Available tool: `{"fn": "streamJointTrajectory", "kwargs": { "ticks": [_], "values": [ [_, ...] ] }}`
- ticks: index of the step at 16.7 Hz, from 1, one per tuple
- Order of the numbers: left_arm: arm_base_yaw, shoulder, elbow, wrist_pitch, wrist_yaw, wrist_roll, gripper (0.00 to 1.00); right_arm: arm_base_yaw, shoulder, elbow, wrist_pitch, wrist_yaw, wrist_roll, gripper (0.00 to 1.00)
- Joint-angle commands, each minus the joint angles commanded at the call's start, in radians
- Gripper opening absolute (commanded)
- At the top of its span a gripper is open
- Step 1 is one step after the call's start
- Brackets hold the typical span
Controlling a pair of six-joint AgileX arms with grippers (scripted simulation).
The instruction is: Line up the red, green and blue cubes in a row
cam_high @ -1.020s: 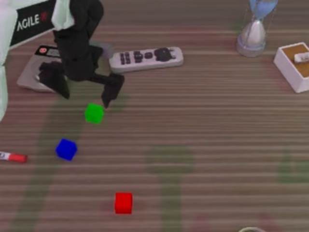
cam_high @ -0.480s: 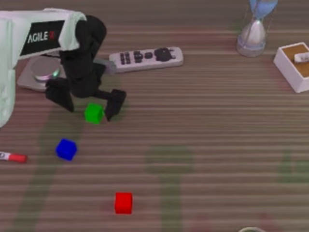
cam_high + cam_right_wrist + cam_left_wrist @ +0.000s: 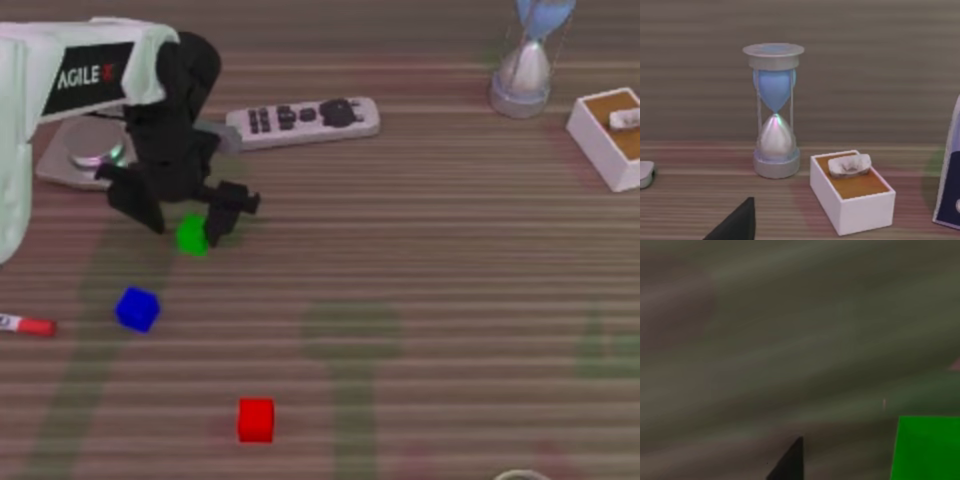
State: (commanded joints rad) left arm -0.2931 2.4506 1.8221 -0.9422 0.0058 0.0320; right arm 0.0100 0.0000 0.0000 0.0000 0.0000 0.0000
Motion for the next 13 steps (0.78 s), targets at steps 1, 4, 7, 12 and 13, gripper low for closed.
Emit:
{"fn": "streamJointTrajectory", "kwargs": {
  "ticks": [1, 4, 7, 12, 13],
  "values": [
    [0.0, 0.0, 0.0, 0.0, 0.0, 0.0, 0.32, 0.0, 0.0, 0.0, 0.0, 0.0, 0.0, 1.0],
    [0.0, 0.0, 0.0, 0.0, 0.0, 0.0, 0.1, 0.0, 0.0, 0.0, 0.0, 0.0, 0.0, 1.0],
    [0.0, 0.0, 0.0, 0.0, 0.0, 0.0, 0.0, 0.0, 0.0, 0.0, 0.0, 0.0, 0.0, 1.0],
    [0.0, 0.0, 0.0, 0.0, 0.0, 0.0, 0.0, 0.0, 0.0, 0.0, 0.0, 0.0, 0.0, 1.0],
    [0.0, 0.0, 0.0, 0.0, 0.0, 0.0, 0.0, 0.0, 0.0, 0.0, 0.0, 0.0, 0.0, 1.0]
  ]
}}
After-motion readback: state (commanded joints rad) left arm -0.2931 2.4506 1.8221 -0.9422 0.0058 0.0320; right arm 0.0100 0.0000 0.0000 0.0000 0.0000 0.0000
